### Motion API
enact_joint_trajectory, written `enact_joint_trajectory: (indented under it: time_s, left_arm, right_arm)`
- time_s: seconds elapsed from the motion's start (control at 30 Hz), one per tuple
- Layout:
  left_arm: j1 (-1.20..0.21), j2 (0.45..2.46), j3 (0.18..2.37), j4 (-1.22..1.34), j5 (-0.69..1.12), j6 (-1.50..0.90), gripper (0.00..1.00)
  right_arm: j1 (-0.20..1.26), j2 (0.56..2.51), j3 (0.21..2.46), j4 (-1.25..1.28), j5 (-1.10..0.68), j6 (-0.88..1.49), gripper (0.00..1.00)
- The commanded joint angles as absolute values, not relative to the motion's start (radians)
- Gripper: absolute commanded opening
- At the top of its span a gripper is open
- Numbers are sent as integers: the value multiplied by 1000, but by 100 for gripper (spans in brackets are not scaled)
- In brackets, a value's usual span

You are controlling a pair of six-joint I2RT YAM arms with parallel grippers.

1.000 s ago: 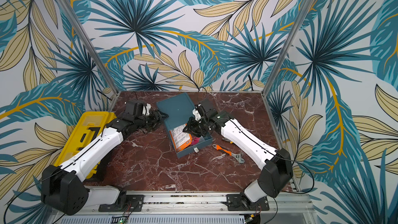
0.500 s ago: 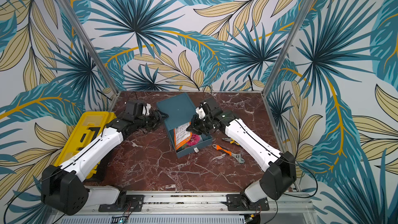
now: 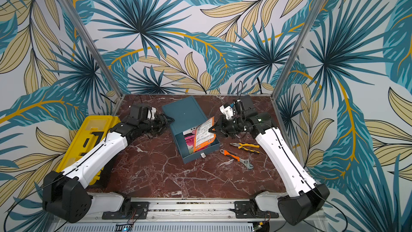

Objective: Take the seed bags out of the drawer
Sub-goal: Place the seed packet at the center of the board.

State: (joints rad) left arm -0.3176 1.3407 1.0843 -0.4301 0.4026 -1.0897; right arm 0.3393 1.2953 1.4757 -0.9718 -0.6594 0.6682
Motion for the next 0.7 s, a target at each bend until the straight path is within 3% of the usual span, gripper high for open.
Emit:
enact_joint_trajectory:
  time_s: [0.0, 0.3, 0.67]
  left_arm:
    - [-326, 1370, 1054, -537, 357, -1085, 57]
    - [-326, 1373, 1058, -543, 363, -1080, 57]
    - [-326, 1374, 1062, -543, 377, -1080, 57]
  right_arm:
    - [288, 1255, 1519, -993, -698, 582, 0]
    - [83, 1281, 1565, -853, -493, 459, 0]
    - [-6, 1737, 1630, -713, -508, 401, 0]
